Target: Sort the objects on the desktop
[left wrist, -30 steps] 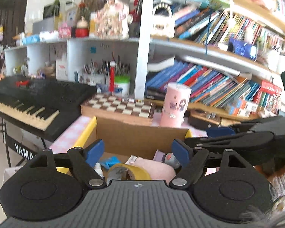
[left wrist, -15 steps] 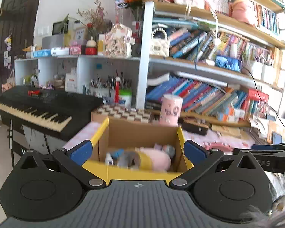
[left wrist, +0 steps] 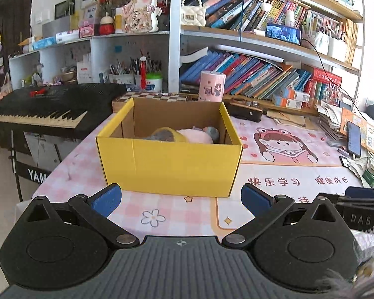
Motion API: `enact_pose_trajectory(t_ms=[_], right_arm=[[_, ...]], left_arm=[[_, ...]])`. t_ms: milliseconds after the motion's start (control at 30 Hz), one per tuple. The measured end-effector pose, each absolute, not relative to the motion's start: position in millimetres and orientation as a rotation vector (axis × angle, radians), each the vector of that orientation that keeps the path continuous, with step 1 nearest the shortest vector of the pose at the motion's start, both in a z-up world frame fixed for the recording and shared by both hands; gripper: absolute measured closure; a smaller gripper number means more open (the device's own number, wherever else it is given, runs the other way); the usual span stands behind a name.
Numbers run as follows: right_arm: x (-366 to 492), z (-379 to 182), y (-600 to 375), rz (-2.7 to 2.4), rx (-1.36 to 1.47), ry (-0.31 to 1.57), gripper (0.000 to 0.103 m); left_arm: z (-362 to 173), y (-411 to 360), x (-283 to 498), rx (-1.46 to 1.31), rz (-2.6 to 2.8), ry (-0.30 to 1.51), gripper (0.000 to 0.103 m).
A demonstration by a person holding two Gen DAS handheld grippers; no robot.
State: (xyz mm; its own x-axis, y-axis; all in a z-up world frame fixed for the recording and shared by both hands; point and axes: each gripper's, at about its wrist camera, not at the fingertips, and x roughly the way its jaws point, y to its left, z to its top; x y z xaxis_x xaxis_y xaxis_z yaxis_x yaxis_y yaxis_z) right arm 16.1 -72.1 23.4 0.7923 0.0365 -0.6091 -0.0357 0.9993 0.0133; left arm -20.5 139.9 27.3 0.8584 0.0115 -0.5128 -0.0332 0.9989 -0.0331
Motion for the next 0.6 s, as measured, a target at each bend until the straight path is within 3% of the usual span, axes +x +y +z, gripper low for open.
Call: enact_pose_trajectory(t_ms=[133, 300, 600], right_arm=[[7, 21, -74, 0.022, 0.000, 0.667, 0.035], [1, 13, -79, 0.006, 0.013, 0.703, 0.034], [-1, 8, -79, 0.030, 0.030, 0.722, 0.015]], left_arm=[[23, 136, -23, -0.044, 0.004, 0.559, 0.000], [18, 129, -24, -0.034, -0.010, 0.594, 0.000], [14, 127, -19, -0.021, 0.007, 0.632, 0.000]])
